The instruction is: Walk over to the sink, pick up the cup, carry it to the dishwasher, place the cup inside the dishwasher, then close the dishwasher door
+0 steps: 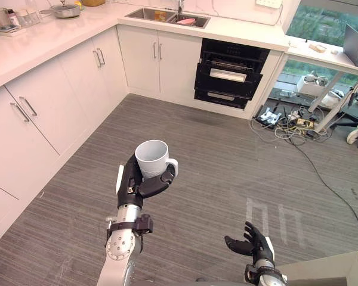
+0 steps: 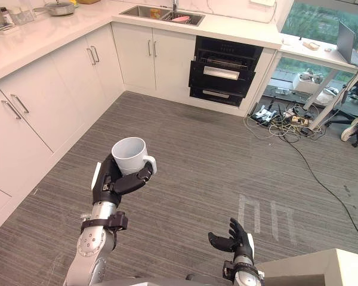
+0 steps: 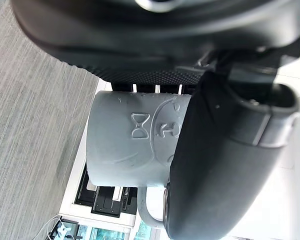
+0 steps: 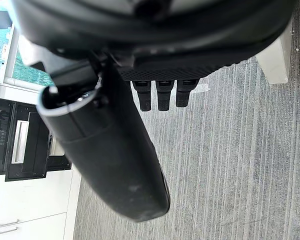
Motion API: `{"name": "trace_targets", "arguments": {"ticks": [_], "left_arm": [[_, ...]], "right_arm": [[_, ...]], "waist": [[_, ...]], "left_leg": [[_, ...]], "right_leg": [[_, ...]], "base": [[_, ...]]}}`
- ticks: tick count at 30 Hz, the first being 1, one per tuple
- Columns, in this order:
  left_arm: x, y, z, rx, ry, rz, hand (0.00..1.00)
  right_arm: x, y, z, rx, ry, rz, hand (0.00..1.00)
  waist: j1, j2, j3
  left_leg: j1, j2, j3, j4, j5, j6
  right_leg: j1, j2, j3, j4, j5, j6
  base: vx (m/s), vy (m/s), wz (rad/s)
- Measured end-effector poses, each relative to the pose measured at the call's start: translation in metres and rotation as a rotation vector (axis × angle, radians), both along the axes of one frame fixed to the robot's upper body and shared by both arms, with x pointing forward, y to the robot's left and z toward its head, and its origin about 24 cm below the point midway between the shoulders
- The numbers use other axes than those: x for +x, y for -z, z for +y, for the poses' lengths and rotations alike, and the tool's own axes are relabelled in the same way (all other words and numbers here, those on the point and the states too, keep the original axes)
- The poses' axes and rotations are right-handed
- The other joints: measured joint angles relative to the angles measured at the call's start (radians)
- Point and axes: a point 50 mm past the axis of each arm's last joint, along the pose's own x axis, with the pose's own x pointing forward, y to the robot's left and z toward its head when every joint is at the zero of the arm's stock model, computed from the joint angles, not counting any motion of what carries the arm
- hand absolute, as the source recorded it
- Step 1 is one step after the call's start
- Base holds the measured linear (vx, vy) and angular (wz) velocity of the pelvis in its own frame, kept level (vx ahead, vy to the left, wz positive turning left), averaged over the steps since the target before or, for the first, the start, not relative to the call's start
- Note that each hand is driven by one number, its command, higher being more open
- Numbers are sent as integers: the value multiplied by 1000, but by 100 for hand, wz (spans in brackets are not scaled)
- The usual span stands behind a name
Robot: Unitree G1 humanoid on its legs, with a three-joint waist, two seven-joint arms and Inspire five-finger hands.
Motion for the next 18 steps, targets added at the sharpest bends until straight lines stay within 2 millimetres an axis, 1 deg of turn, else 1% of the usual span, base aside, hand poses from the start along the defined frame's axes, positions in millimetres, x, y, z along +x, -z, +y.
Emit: {"name": "trace_targets", "arguments": {"ticks": [6, 8, 11, 13, 15, 16, 17, 18], "left_arm": [[0, 0, 2, -5, -7, 1, 30], [0, 1, 0, -29, -9, 3, 30], [1, 7, -1, -91, -22, 31, 30], [4, 12, 1, -105, -31, 51, 30], [10, 14, 5, -120, -44, 65, 30], [10, 14, 9, -136, -62, 67, 30], [10, 14, 14, -139, -86, 65, 30], [10, 14, 17, -137, -98, 64, 30]], "right_arm": [[-2, 1, 0, 1, 0, 7, 90], [-11, 4, -1, 0, 8, 31, 90], [-19, 12, 0, 6, 15, 84, 90], [-15, 16, 0, 11, 11, 106, 90], [-6, 19, -4, 7, 3, 120, 90], [2, 18, -8, -4, -4, 119, 90], [10, 16, -12, -16, -5, 104, 90], [14, 14, -13, -22, -6, 94, 90]], "waist": [[-3, 1, -2], [-14, 1, -3], [-16, 6, -16], [-17, 12, -13], [-18, 22, -3], [-20, 29, 5], [-13, 34, 18], [-7, 37, 23]], "left_leg": [[19, 6, 21, -4, -2, 0], [30, 6, 13, -18, -1, 0], [35, 5, 1, -39, 7, -3], [28, 4, -12, -37, 8, -3], [2, -3, -41, -23, 9, -3], [-10, -9, -57, -17, 13, 0], [-10, -11, -62, -16, 15, 1], [-10, -12, -64, -15, 15, 1]], "right_leg": [[2, 8, 17, -12, 1, 0], [22, 4, 1, -31, 1, 0], [30, 1, -19, -53, 1, 0], [29, 0, -31, -56, 1, 0], [29, -4, -56, -54, 1, 0], [29, -10, -72, -54, 1, 0], [35, -13, -81, -56, 1, 0], [36, -13, -83, -56, 1, 0]], "base": [[2, -1, -10], [19, -12, 13], [66, -21, 13], [49, -22, 21], [36, -22, 39], [5, -10, 38], [-2, -10, 31], [-25, -1, 15]]}}
